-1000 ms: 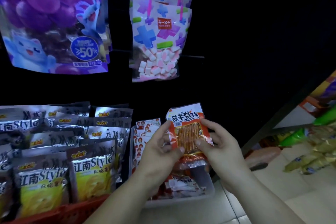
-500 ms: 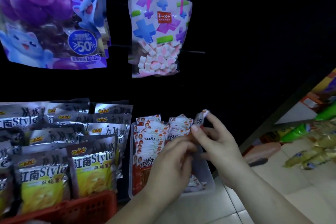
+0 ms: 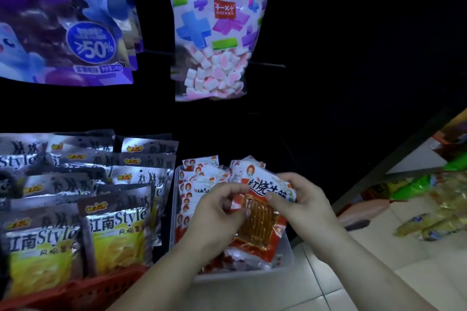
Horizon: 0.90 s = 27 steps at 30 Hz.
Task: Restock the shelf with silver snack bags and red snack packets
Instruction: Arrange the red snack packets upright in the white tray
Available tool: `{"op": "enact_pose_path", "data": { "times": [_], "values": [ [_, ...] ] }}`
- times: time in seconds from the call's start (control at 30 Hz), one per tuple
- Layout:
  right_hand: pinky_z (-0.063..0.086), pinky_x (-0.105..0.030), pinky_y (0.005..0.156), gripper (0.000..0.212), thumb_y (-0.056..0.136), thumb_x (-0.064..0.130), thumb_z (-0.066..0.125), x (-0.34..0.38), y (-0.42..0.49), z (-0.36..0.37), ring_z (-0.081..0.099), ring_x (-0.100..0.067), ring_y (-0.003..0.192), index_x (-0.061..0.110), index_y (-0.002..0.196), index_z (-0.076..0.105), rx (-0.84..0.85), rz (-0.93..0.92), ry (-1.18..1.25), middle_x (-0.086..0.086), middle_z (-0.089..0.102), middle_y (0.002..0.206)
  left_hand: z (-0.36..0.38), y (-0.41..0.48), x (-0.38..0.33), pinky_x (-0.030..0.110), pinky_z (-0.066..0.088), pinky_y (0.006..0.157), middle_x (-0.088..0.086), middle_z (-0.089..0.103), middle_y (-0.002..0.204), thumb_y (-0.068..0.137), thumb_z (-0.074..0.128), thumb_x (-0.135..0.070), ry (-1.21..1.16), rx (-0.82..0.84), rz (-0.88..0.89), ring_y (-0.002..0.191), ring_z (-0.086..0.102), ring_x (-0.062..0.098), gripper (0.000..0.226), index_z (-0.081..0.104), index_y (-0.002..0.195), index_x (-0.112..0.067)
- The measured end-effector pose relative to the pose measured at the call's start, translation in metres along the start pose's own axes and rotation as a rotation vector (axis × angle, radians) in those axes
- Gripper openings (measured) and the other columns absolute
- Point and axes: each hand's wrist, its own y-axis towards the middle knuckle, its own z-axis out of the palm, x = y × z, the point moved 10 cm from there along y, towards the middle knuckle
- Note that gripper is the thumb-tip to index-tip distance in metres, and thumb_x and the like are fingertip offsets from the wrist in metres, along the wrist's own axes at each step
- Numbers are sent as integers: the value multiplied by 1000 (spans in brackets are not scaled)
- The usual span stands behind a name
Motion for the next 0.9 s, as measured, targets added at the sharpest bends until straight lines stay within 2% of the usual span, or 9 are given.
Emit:
{"op": "enact_pose_path", "data": {
  "times": [0.1,0.17,0.23,0.37,0.5,0.6,0.7,0.77,0.9],
  "values": [
    [54,-27,63,14,91,4,74,0,15,-8,70,-10,70,16,84,72,-8,-57,-115,1,74,76,0,11,5,15,54,75,-23,62,100,91,71,1,123,-11,65,90,62,-2,39,74,110,-33],
    [46,-21,61,15,88,5,77,-6,38,-7,60,-4,66,13,76,70,-4,-105,-255,0,67,70,-3,22,16,11,50,86,-18,63,107,93,65,2,226,-21,85,101,60,-5,34,73,100,-30],
    [44,-22,63,13,85,3,78,-28,62,0,56,-2,67,9,77,69,31,-86,-323,-3,65,71,-10,29,35,9,47,81,-12,65,107,94,59,6,287,-38,26,100,60,-4,35,71,88,-27],
    [44,-18,68,30,86,-4,74,-91,95,22,57,1,68,21,71,66,151,28,-378,8,64,72,-21,37,83,25,47,54,-1,69,98,99,49,2,310,-45,-162,72,64,24,32,65,92,-24],
    [54,-27,75,34,82,0,67,-158,95,39,66,-9,84,30,68,68,375,203,-658,10,70,82,-19,47,123,20,48,55,-8,63,115,97,51,0,368,-2,-249,75,63,10,33,64,103,-30],
    [48,-19,67,25,78,5,71,-166,90,49,64,-5,83,29,81,77,540,334,-683,13,72,84,-12,56,141,15,43,54,-2,67,111,96,51,-1,370,31,-281,68,59,7,35,65,107,-31],
    [49,-20,70,14,89,13,74,-145,117,44,66,-12,93,21,100,78,313,262,-465,6,74,100,-3,65,145,7,40,56,-1,67,113,96,51,-1,403,73,-269,79,58,10,35,66,117,-26],
    [55,-29,87,26,93,18,69,-139,138,38,65,-18,111,22,119,71,131,143,-590,3,70,121,0,69,147,5,44,63,-2,66,117,97,50,-1,443,95,-246,90,61,11,36,65,121,-24],
    [55,-35,90,50,94,28,70,-154,148,52,62,-22,120,31,141,53,82,68,-901,2,56,142,-7,72,156,29,57,63,0,70,108,97,49,-2,441,68,-256,77,71,13,36,63,114,-31]
  ]
}}
